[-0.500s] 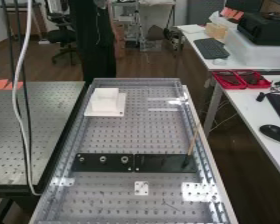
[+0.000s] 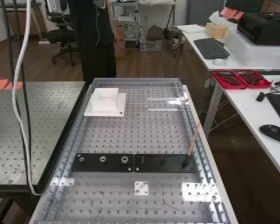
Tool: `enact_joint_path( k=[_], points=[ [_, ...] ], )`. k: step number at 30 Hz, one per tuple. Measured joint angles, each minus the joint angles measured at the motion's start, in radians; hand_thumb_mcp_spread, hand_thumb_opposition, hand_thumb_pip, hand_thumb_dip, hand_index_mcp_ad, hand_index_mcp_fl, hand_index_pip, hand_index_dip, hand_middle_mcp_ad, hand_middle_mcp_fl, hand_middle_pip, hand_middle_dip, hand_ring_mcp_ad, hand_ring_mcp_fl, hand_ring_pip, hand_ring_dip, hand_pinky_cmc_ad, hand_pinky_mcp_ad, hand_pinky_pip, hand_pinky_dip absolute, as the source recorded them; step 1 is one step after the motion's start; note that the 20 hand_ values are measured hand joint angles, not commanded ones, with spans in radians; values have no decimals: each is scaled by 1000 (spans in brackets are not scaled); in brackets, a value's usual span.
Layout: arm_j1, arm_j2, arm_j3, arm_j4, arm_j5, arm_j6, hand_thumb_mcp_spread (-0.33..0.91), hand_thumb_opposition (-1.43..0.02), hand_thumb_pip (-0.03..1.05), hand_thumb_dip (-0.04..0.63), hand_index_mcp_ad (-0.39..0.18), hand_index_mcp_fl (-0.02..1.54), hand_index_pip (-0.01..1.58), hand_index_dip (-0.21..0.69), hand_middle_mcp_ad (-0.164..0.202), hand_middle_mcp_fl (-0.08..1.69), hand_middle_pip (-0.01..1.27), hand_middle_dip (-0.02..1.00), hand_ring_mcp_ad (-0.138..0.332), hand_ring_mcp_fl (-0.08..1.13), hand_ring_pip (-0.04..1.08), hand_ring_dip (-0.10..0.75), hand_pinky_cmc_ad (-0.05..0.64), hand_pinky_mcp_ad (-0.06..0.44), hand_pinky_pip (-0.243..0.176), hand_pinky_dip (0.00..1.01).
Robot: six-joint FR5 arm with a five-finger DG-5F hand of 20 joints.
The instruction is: Grab the drill bit and place it in the clear container
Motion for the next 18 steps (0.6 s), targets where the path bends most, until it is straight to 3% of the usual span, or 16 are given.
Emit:
enact_joint_path(
  k=[18],
  points=[
    [0, 0, 0, 0, 0, 0, 103, -695, 152, 7, 129, 23, 79, -51, 150, 21, 141, 75, 260, 79, 79, -21, 309, 230, -138, 197]
  ],
)
